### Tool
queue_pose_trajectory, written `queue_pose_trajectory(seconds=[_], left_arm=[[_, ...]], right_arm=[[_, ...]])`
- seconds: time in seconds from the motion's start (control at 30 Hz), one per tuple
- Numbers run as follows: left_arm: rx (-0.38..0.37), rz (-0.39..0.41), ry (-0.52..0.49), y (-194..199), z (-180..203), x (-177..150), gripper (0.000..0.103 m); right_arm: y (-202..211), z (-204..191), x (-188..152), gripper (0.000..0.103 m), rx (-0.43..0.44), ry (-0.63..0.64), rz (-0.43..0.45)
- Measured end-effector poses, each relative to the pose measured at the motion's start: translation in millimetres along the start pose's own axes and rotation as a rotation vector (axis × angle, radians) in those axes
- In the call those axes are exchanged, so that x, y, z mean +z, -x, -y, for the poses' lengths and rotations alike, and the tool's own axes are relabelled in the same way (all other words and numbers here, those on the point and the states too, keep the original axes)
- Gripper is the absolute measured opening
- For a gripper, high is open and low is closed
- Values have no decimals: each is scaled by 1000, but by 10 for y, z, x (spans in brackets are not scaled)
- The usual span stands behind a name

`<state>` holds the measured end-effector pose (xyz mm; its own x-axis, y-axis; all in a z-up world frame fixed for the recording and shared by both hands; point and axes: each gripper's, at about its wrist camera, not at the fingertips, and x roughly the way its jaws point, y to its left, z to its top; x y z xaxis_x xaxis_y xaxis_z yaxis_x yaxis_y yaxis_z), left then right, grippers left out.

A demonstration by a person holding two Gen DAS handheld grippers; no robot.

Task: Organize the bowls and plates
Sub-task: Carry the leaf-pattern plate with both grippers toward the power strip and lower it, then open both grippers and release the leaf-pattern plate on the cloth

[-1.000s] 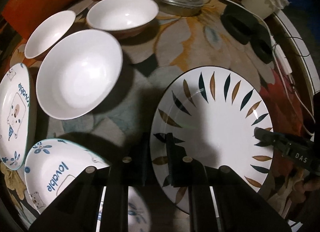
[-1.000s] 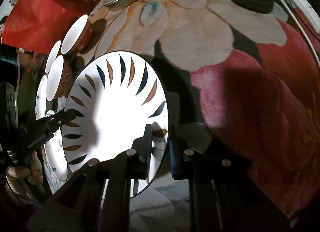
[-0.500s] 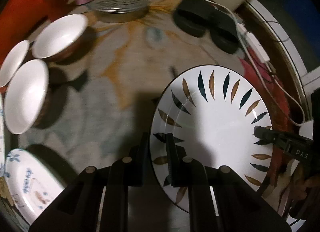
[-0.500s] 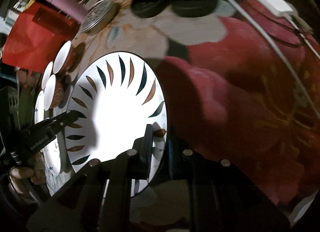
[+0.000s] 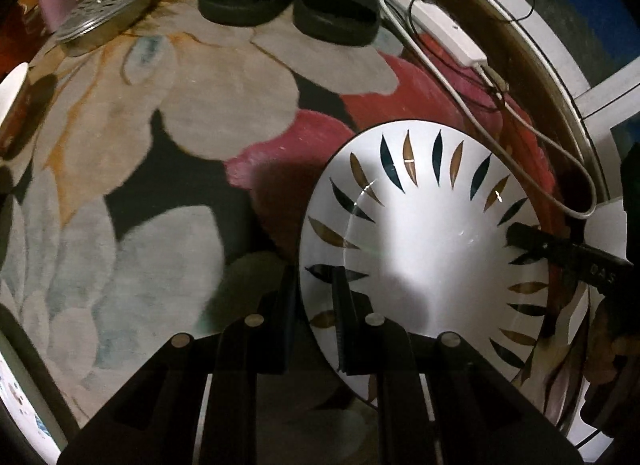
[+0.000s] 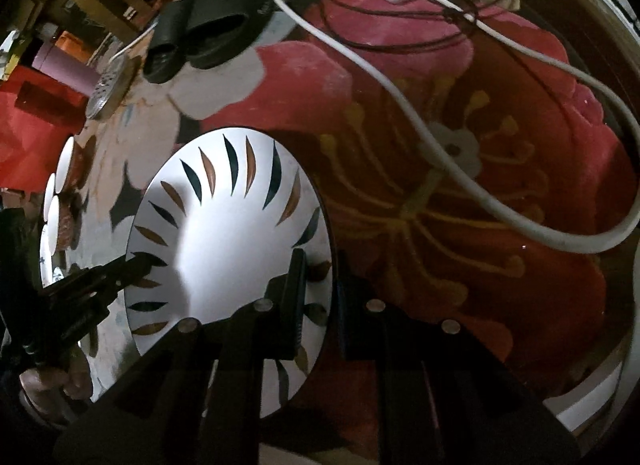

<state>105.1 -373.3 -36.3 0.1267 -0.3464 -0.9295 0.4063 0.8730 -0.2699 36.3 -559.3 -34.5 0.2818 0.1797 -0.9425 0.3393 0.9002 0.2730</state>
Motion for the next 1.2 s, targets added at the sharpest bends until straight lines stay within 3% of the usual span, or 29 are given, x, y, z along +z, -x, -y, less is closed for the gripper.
queue_pose_trajectory(seconds=[0.3,0.5,0.63,0.7,0.77,0.87,0.93,1.0,1.07,1.2], left_arm=[[43,-13,-10,-77,35,-44,15],[57,-12,-20,-67,40,-42,16],[75,-8,-11,-39,6,-36,25],[64,-11,6,-6,-42,-36,45],[59,-9,14,42,-69,-40,54],[57,-9,-6,110,-77,-40,59],[51,-9,-26,171,-77,-48,72],[56,3,-29,252,-90,-59,99],[85,20,-28,334,-106,-77,101],[136,30,-8,477,-214,-106,102]], right_arm=[[-99,140,-58,18,22,-22,-31],[-115,157,-73,19,-25,-31,-47],[-75,68,-58,19,-90,14,-37],[-52,57,-45,37,-93,20,-34],[-2,52,-38,53,-89,11,-15],[127,-2,-42,62,-134,30,42],[207,-37,-51,71,-152,39,71],[272,-85,-56,95,-159,50,95],[331,-153,-60,103,-160,56,112],[298,-373,-17,103,-139,74,107]])
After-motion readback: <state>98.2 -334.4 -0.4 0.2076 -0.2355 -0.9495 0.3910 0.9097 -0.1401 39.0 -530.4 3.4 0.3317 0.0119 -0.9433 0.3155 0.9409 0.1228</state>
